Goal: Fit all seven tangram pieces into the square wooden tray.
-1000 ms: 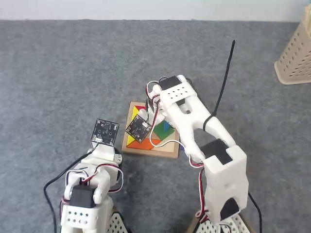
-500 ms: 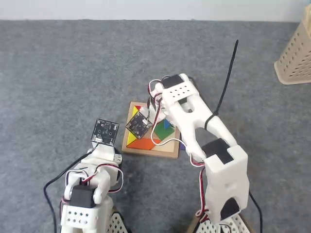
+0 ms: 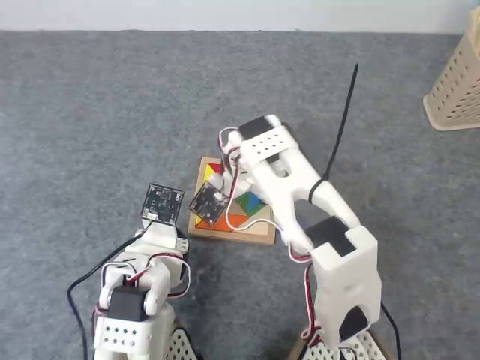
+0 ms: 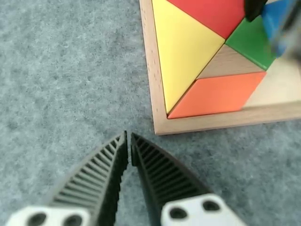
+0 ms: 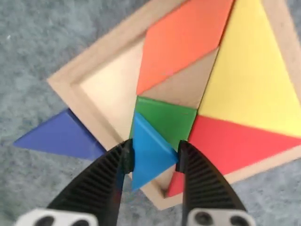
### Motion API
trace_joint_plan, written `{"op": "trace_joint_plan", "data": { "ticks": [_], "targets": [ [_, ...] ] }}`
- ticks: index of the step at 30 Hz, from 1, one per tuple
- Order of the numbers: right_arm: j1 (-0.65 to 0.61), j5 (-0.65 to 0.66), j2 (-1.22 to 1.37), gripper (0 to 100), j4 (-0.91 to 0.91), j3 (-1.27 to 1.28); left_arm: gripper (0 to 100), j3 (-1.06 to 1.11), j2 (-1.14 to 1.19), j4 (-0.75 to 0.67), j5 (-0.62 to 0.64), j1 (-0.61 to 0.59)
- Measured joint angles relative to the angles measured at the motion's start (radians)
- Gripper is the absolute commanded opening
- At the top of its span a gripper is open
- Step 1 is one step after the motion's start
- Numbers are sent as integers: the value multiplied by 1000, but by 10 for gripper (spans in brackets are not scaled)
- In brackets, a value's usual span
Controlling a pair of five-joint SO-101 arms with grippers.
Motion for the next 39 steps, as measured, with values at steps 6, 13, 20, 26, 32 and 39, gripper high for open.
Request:
{"op": "trace_joint_plan", "data": {
  "ticks": [6, 13, 20, 26, 32, 39],
  "targets": [
    [-15, 2, 0, 125, 0, 0, 12, 0, 0, 0, 0, 0],
    [-15, 31, 0, 127, -8, 0, 12, 0, 0, 0, 0, 0],
    [-15, 31, 0, 142, -17, 0, 12, 0, 0, 0, 0, 0],
    [-15, 2, 0, 154, -17, 0, 12, 0, 0, 0, 0, 0],
    [-15, -9, 0, 165, -17, 0, 12, 0, 0, 0, 0, 0],
    [-15, -66, 0, 216, 9, 0, 12, 0, 0, 0, 0, 0]
  ]
}}
